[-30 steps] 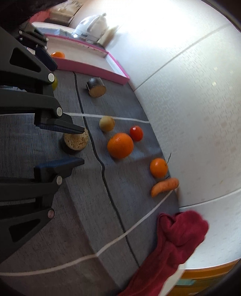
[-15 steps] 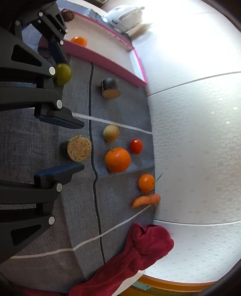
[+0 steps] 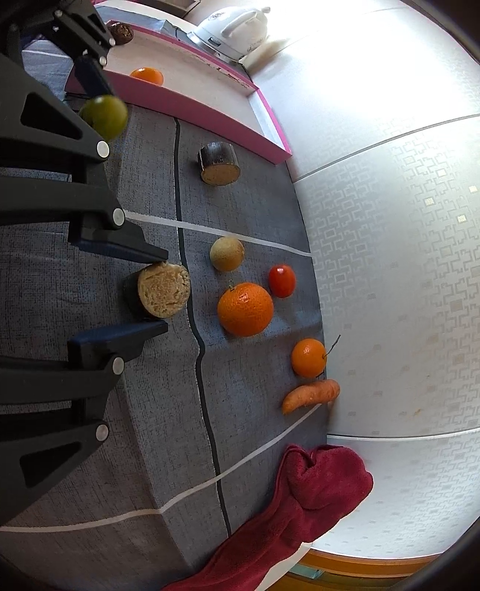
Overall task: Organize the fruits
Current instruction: 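Grasp the green tomato with the left tool and lift it over the tray, then lower the green tomato into the tray and open the left tool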
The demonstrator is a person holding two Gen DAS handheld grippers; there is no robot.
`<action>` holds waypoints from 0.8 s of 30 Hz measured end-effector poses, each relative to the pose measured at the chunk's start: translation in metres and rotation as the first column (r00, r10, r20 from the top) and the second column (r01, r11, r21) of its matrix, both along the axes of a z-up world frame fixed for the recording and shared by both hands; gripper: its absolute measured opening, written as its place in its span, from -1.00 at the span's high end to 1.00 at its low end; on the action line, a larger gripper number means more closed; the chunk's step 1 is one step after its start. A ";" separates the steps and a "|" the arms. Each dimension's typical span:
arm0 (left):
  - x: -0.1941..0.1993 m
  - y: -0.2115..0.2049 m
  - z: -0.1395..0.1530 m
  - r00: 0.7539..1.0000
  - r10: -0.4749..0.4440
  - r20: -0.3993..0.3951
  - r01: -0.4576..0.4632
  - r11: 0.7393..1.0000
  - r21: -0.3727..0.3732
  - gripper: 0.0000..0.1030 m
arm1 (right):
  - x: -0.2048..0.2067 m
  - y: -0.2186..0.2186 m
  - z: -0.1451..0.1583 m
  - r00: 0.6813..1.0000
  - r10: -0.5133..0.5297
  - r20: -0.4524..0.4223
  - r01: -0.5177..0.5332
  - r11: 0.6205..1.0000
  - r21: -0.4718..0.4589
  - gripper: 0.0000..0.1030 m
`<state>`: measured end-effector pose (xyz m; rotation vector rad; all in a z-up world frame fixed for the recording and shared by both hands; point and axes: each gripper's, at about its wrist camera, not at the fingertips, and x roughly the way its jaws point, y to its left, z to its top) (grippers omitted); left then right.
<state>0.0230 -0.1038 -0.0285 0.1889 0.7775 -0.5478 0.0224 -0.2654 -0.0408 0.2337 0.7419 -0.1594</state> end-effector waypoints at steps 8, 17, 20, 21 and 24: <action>0.014 0.047 0.027 0.993 0.117 -0.021 -0.118 0.991 -0.059 0.23 | 0.003 -0.001 0.000 1.000 -0.005 0.001 0.005 1.000 0.008 0.40; 0.039 0.101 0.043 0.972 0.237 -0.009 -0.237 0.971 0.016 0.22 | 0.004 -0.001 0.001 1.000 -0.010 0.000 0.010 1.000 0.004 0.40; 0.046 0.114 0.033 0.960 0.280 -0.029 -0.280 0.960 0.008 0.22 | 0.004 -0.001 0.001 1.000 -0.010 0.000 0.010 1.000 0.004 0.40; 0.051 0.118 0.029 0.951 0.304 -0.053 -0.303 0.953 0.011 0.22 | 0.004 -0.002 0.002 1.000 -0.010 0.000 0.010 1.000 0.004 0.40; 0.055 0.125 0.030 0.943 0.326 -0.064 -0.327 0.945 -0.004 0.22 | 0.003 -0.004 0.003 1.000 -0.022 0.008 0.022 1.000 0.012 0.40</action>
